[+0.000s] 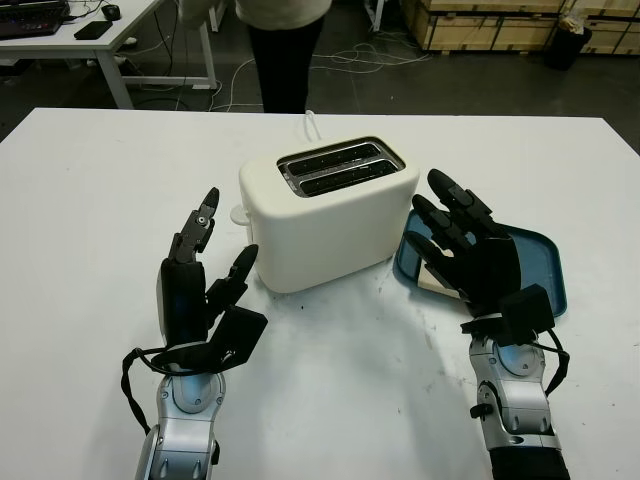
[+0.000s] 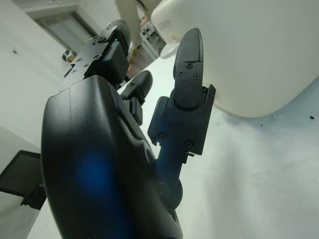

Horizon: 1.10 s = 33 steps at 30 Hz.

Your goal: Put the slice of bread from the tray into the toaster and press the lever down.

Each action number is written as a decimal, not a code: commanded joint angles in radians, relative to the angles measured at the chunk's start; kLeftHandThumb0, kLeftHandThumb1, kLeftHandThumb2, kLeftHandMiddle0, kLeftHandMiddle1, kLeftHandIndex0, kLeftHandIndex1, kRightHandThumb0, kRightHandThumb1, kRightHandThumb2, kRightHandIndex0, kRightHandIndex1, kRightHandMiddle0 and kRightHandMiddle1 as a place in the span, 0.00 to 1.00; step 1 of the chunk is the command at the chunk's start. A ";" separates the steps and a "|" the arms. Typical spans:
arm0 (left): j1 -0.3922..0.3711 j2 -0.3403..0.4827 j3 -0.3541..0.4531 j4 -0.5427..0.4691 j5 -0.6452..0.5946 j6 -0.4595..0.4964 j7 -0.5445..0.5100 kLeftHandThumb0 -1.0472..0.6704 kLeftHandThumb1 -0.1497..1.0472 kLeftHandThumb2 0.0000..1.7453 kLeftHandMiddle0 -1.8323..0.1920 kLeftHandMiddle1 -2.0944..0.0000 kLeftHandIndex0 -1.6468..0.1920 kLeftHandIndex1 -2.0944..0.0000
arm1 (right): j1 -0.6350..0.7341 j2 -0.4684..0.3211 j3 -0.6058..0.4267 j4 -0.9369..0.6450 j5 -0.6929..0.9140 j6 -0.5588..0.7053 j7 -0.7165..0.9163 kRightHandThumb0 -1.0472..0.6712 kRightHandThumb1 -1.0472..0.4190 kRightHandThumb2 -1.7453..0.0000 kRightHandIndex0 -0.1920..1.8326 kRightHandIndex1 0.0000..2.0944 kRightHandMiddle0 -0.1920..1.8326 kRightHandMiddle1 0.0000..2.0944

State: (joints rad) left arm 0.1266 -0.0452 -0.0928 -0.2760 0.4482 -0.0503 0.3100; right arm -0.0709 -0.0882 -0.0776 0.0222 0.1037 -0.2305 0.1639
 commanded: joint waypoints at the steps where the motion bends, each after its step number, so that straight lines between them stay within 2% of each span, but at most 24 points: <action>1: -0.002 -0.006 -0.004 -0.007 0.007 -0.008 0.013 0.33 0.89 0.18 0.79 0.70 0.68 0.99 | -0.002 -0.002 -0.002 -0.003 0.019 0.006 0.009 0.38 0.09 0.99 0.31 0.00 0.32 0.00; 11: -0.009 -0.003 -0.004 -0.006 0.013 0.001 0.021 0.33 0.89 0.18 0.78 0.70 0.67 0.99 | -0.029 -0.008 0.000 0.028 0.009 0.025 0.017 0.39 0.09 1.00 0.31 0.00 0.31 0.00; 14: -0.008 -0.003 0.003 0.010 0.002 -0.026 0.031 0.34 0.89 0.18 0.78 0.70 0.67 0.99 | -0.010 -0.027 -0.003 0.003 0.004 0.007 0.033 0.41 0.09 1.00 0.30 0.00 0.30 0.00; 19: -0.007 -0.001 0.006 0.015 0.000 -0.038 0.040 0.33 0.89 0.18 0.78 0.70 0.67 0.99 | 0.056 -0.107 -0.014 -0.042 -0.273 -0.143 -0.109 0.37 0.13 1.00 0.32 0.01 0.32 0.00; 24: -0.010 0.001 0.008 0.009 0.005 -0.028 0.036 0.34 0.89 0.18 0.78 0.70 0.67 0.99 | 0.133 -0.191 -0.043 -0.055 -0.494 -0.255 -0.253 0.40 0.20 1.00 0.34 0.01 0.32 0.01; 30: -0.014 0.001 0.002 0.015 -0.006 -0.034 0.029 0.32 0.89 0.17 0.78 0.71 0.67 1.00 | 0.171 -0.271 -0.039 -0.001 -0.638 -0.280 -0.349 0.41 0.20 1.00 0.32 0.00 0.31 0.00; 33: -0.009 0.004 -0.003 0.007 -0.002 -0.030 0.024 0.33 0.89 0.18 0.78 0.70 0.67 1.00 | 0.170 -0.314 -0.016 0.021 -0.740 -0.243 -0.383 0.39 0.19 1.00 0.29 0.00 0.29 0.00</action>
State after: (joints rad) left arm 0.1229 -0.0438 -0.0908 -0.2678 0.4469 -0.0727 0.3386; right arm 0.0960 -0.3843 -0.1054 0.0341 -0.6014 -0.4834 -0.2024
